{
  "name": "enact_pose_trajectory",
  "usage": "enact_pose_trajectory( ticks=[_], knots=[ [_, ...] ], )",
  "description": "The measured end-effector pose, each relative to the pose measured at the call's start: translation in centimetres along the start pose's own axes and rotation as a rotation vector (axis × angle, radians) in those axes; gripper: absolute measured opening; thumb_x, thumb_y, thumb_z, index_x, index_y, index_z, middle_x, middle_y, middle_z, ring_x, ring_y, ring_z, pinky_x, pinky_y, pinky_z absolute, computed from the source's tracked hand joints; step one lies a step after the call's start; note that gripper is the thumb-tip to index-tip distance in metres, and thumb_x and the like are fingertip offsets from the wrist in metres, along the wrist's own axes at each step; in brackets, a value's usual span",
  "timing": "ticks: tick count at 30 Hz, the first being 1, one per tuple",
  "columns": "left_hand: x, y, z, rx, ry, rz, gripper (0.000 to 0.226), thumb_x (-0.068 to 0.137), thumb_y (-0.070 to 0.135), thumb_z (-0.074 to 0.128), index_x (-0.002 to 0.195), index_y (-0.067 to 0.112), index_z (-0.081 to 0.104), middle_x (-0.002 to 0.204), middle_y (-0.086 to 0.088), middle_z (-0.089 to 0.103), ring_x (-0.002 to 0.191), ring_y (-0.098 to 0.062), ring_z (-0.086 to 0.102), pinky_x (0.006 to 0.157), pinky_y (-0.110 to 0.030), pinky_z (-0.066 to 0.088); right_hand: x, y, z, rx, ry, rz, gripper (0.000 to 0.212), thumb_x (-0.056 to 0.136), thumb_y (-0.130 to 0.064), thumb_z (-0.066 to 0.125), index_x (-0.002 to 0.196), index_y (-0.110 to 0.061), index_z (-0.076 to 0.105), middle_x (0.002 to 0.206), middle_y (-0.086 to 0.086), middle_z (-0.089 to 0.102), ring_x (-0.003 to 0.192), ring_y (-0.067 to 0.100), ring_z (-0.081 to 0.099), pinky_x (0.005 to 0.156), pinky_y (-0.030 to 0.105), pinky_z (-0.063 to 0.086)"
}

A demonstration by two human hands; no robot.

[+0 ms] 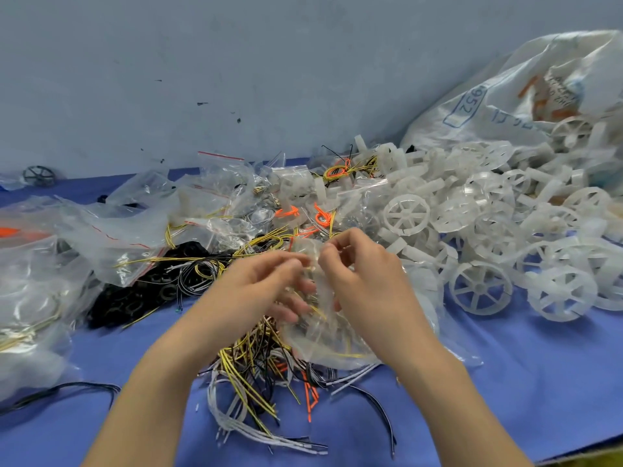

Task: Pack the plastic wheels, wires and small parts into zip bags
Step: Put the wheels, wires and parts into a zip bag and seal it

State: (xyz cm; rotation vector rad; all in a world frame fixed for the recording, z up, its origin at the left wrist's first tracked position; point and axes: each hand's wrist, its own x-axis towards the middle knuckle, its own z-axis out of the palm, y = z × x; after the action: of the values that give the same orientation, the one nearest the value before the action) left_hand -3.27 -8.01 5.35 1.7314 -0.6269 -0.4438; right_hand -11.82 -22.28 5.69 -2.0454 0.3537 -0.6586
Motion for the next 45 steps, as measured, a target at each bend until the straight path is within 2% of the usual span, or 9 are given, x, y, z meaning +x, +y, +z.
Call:
enact_pose_trajectory(
  ticks=[4, 8, 12, 18, 23, 29, 33, 37, 45],
  knots=[
    [-0.1, -1.9, -3.9, 0.132, 0.367, 0.070, 0.021, 0.101, 0.024, 0.048, 0.103, 0.026, 0.069, 0.086, -0.001, 0.073, 0.057, -0.010, 0.063, 0.050, -0.024, 0.051, -0.1, 0.2, 0.3, 0.001, 0.097, -0.020, 0.016, 0.098, -0.036, 0.048, 0.087, -0.026, 0.055, 0.072, -0.005, 0.067, 0.071, 0.014, 0.062, 0.071, 0.042, 0.048],
    [-0.1, -4.2, -5.8, 0.301, 0.599, 0.037, 0.020, 0.100, 0.026, 0.048, 0.095, 0.029, 0.066, 0.078, 0.006, 0.070, 0.058, -0.010, 0.060, 0.062, -0.031, 0.047, -0.4, 0.4, 0.9, -0.036, 0.064, -0.042, 0.014, 0.099, -0.037, 0.045, 0.091, -0.027, 0.052, 0.073, -0.004, 0.068, 0.073, 0.018, 0.063, 0.073, 0.043, 0.048],
    [0.2, -4.9, -5.8, 0.434, 0.583, -0.003, 0.019, 0.098, 0.028, 0.049, 0.094, 0.027, 0.067, 0.081, 0.008, 0.069, 0.079, -0.016, 0.064, 0.076, -0.034, 0.050, -0.7, 1.0, 1.6, -0.081, -0.090, -0.048, 0.005, 0.100, -0.032, 0.045, 0.096, -0.029, 0.046, 0.075, -0.003, 0.068, 0.065, 0.018, 0.058, 0.066, 0.044, 0.049],
    [0.7, -4.8, -4.2, 0.609, 0.520, -0.059, 0.039, 0.096, 0.047, 0.048, 0.077, 0.019, 0.067, 0.068, 0.003, 0.066, 0.072, -0.017, 0.061, 0.065, -0.032, 0.044, -1.3, 1.5, 2.5, -0.216, -0.212, -0.103, 0.011, 0.099, -0.033, 0.048, 0.109, -0.033, 0.043, 0.074, -0.008, 0.061, 0.073, 0.012, 0.057, 0.070, 0.040, 0.047],
    [1.0, -5.0, -2.9, 0.633, 0.507, -0.161, 0.042, 0.091, 0.059, 0.048, 0.066, 0.027, 0.060, 0.066, 0.008, 0.063, 0.071, -0.007, 0.057, 0.062, -0.030, 0.039, -1.4, 1.8, 2.3, -0.201, -0.210, -0.077, 0.010, 0.097, -0.032, 0.047, 0.107, -0.035, 0.049, 0.074, -0.012, 0.058, 0.071, 0.005, 0.055, 0.065, 0.032, 0.044],
    [1.2, -4.7, -2.4, 0.496, 0.505, -0.135, 0.022, 0.090, 0.044, 0.059, 0.077, 0.027, 0.063, 0.072, 0.006, 0.066, 0.072, -0.007, 0.059, 0.063, -0.022, 0.042, -1.3, 1.7, 2.1, -0.148, -0.109, -0.070, 0.010, 0.096, -0.025, 0.049, 0.104, -0.029, 0.054, 0.083, -0.010, 0.061, 0.070, 0.013, 0.050, 0.066, 0.037, 0.044],
    [1.2, -3.8, -2.4, 0.359, 0.589, -0.065, 0.013, 0.088, 0.035, 0.060, 0.083, 0.023, 0.063, 0.078, 0.010, 0.064, 0.075, -0.008, 0.058, 0.062, -0.025, 0.041, -1.0, 1.5, 1.8, -0.071, 0.002, -0.039, 0.012, 0.094, -0.025, 0.050, 0.101, -0.033, 0.055, 0.069, -0.009, 0.061, 0.059, 0.011, 0.052, 0.061, 0.038, 0.044],
    [0.7, -2.8, -2.8, 0.260, 0.661, 0.054, 0.015, 0.090, 0.039, 0.057, 0.088, 0.025, 0.061, 0.077, 0.005, 0.064, 0.068, -0.014, 0.057, 0.061, -0.032, 0.043, -0.8, 1.1, 1.6, -0.018, 0.035, -0.054, 0.020, 0.094, -0.023, 0.051, 0.106, -0.037, 0.055, 0.085, -0.026, 0.058, 0.059, 0.012, 0.053, 0.061, 0.041, 0.046],
    [0.0, -1.6, -2.7, 0.081, 0.773, 0.404, 0.010, 0.099, 0.041, 0.048, 0.097, 0.037, 0.058, 0.099, 0.013, 0.069, 0.089, -0.006, 0.063, 0.078, -0.030, 0.052, -0.8, 1.5, 1.5, -0.015, 0.068, -0.092, 0.028, 0.096, -0.021, 0.051, 0.108, -0.039, 0.068, 0.069, -0.012, 0.050, 0.056, 0.005, 0.044, 0.058, 0.027, 0.031]
  ],
)
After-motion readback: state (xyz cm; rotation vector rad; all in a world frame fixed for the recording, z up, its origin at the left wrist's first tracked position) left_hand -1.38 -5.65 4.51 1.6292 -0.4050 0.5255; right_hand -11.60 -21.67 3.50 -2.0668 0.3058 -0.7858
